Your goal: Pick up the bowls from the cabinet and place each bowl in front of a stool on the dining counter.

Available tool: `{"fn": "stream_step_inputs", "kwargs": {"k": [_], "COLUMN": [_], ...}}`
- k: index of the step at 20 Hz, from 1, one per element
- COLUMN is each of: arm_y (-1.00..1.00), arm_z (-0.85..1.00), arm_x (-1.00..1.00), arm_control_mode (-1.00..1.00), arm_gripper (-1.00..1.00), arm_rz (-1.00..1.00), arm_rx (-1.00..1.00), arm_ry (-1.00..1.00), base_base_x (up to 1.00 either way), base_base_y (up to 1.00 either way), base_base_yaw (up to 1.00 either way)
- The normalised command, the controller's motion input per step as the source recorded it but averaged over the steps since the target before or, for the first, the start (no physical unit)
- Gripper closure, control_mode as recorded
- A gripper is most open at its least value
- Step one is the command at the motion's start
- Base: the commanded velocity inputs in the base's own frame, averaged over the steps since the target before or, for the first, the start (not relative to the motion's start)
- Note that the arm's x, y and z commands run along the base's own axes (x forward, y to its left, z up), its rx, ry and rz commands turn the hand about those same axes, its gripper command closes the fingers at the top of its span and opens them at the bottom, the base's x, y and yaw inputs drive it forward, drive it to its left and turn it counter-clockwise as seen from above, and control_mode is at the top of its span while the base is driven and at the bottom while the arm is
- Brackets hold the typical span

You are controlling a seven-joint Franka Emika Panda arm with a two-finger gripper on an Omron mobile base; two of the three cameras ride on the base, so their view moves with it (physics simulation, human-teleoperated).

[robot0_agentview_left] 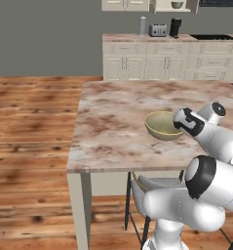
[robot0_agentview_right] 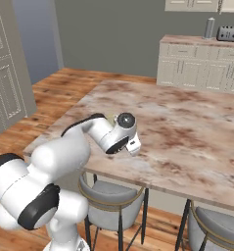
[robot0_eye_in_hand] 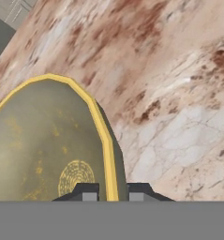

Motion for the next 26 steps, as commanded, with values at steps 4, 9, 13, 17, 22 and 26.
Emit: {"fn": "stream_step_inputs", "kwargs": {"k": [4,9,13,17,22,26], "arm_y": [0.00,0.00,0.00,0.00,0.00,0.00], "arm_z": [-0.36,-0.25,-0.09,-0.06,-0.11,-0.18], "arm_x": [0.00,0.00,-0.03,-0.08,-0.06,0.00], "arm_control_mode": [-1.00,-1.00,-1.00,-1.00,-1.00,-1.00], "arm_gripper": [1.00,1.00,1.00,1.00,1.00,1.00], "arm_rz": [0.00,0.00,0.00,0.00,0.00,0.00], "arm_rx": [0.00,0.00,0.00,0.00,0.00,0.00], "arm_ry": [0.00,0.00,0.00,0.00,0.00,0.00], "base_base_x": [0.00,0.00,0.00,0.00,0.00,0.00], "base_base_y": [0.00,0.00,0.00,0.00,0.00,0.00], "base_base_yaw": [0.00,0.00,0.00,0.00,0.00,0.00]}}
